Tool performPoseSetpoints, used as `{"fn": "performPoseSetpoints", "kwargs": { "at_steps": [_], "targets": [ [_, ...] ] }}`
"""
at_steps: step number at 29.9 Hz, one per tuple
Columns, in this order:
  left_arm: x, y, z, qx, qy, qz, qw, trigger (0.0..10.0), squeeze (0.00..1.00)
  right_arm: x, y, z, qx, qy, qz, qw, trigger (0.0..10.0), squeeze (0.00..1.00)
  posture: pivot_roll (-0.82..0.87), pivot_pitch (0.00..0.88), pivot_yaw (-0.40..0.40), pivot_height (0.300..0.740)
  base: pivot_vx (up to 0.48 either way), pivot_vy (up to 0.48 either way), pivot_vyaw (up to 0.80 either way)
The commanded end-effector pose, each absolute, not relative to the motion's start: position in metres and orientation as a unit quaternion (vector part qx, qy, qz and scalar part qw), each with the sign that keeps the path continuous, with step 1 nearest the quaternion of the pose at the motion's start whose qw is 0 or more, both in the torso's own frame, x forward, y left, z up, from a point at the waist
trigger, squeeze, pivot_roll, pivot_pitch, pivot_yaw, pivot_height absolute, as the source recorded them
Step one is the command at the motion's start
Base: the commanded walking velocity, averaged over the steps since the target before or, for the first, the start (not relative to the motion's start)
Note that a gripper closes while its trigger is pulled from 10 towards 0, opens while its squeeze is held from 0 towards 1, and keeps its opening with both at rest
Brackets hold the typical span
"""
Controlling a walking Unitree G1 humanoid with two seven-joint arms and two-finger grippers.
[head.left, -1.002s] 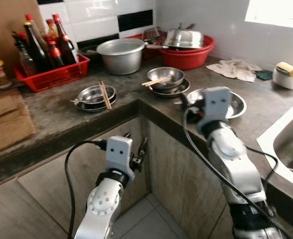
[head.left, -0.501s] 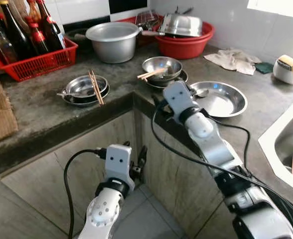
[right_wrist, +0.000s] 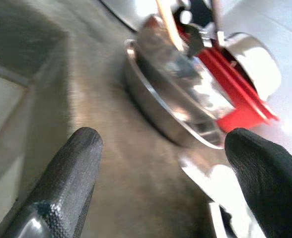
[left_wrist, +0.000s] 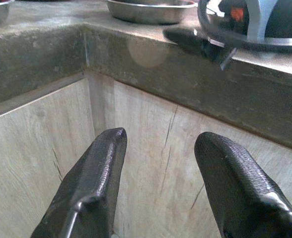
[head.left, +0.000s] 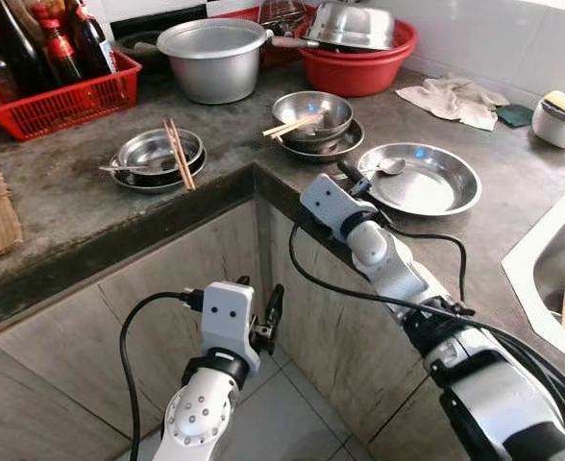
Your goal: Kitchen organization
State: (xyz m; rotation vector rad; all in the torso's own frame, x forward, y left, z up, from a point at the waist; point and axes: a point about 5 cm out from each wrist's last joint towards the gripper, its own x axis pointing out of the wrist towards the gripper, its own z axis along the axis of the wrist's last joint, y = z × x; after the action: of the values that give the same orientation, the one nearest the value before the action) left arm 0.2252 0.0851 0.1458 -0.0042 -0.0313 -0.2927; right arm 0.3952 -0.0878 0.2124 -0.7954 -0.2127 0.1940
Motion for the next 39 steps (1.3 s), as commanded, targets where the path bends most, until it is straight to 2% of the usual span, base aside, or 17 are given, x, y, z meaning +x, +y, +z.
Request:
{"fn": "performPoseSetpoints", "kwargs": {
  "at_steps": [1, 12, 13, 14, 22, 24, 25, 35, 36, 37, 38, 39],
  "targets": [
    [0.222, 0.083, 0.149, -0.003, -0.018, -0.147, 0.989, 10.0, 0.0, 0.398, -0.09, 0.218, -0.379, -0.11, 0.078, 0.916, 10.0, 0.0, 0.12, 0.157, -0.02, 0.74, 0.0, 0.0, 0.0],
    [0.222, 0.082, 0.149, -0.004, -0.016, -0.147, 0.989, 10.0, 0.0, 0.406, -0.09, 0.222, -0.384, -0.103, 0.055, 0.916, 10.0, 0.0, 0.12, 0.156, -0.022, 0.74, 0.0, 0.0, 0.0],
    [0.222, 0.082, 0.149, -0.004, -0.016, -0.148, 0.989, 10.0, 0.0, 0.407, -0.091, 0.222, -0.385, -0.105, 0.053, 0.915, 6.4, 0.0, 0.12, 0.156, -0.023, 0.74, 0.0, 0.0, 0.0],
    [0.222, 0.082, 0.148, -0.004, -0.016, -0.148, 0.989, 10.0, 0.0, 0.407, -0.089, 0.224, -0.386, -0.108, 0.055, 0.914, 0.0, 0.0, 0.12, 0.156, -0.025, 0.74, 0.0, 0.0, 0.0],
    [0.223, 0.082, 0.149, 0.009, -0.025, -0.146, 0.989, 10.0, 0.0, 0.41, -0.089, 0.229, -0.389, -0.115, 0.046, 0.913, 0.0, 0.0, 0.12, 0.15, -0.027, 0.74, 0.0, 0.0, 0.0],
    [0.223, 0.082, 0.148, 0.01, -0.019, -0.147, 0.989, 10.0, 0.0, 0.41, -0.089, 0.231, -0.389, -0.117, 0.045, 0.913, 9.2, 0.0, 0.12, 0.148, -0.024, 0.74, 0.0, 0.0, 0.0],
    [0.223, 0.082, 0.149, 0.009, -0.02, -0.147, 0.989, 10.0, 0.0, 0.41, -0.088, 0.231, -0.39, -0.118, 0.045, 0.912, 10.0, 0.0, 0.12, 0.148, -0.024, 0.74, 0.0, 0.0, 0.0],
    [0.223, 0.081, 0.149, -0.002, -0.018, -0.151, 0.988, 10.0, 0.0, 0.411, -0.09, 0.23, -0.389, -0.113, 0.04, 0.913, 10.0, 0.0, 0.12, 0.139, -0.024, 0.74, 0.0, 0.0, 0.0],
    [0.223, 0.081, 0.149, -0.001, -0.018, -0.151, 0.988, 10.0, 0.0, 0.411, -0.091, 0.23, -0.391, -0.111, 0.04, 0.913, 4.9, 0.0, 0.12, 0.139, -0.024, 0.74, 0.0, 0.0, 0.0],
    [0.223, 0.081, 0.149, -0.001, -0.018, -0.151, 0.988, 10.0, 0.0, 0.412, -0.091, 0.23, -0.391, -0.111, 0.04, 0.913, 4.9, 0.0, 0.12, 0.139, -0.024, 0.74, 0.0, 0.0, 0.0],
    [0.223, 0.081, 0.149, -0.001, -0.018, -0.151, 0.988, 10.0, 0.0, 0.411, -0.09, 0.231, -0.389, -0.116, 0.042, 0.913, 0.0, 0.0, 0.12, 0.14, -0.021, 0.74, 0.0, 0.0, 0.0],
    [0.223, 0.081, 0.149, -0.001, -0.018, -0.151, 0.988, 10.0, 0.0, 0.411, -0.09, 0.231, -0.389, -0.116, 0.042, 0.913, 0.0, 0.0, 0.12, 0.14, -0.021, 0.74, 0.0, 0.0, 0.0]
  ]
}}
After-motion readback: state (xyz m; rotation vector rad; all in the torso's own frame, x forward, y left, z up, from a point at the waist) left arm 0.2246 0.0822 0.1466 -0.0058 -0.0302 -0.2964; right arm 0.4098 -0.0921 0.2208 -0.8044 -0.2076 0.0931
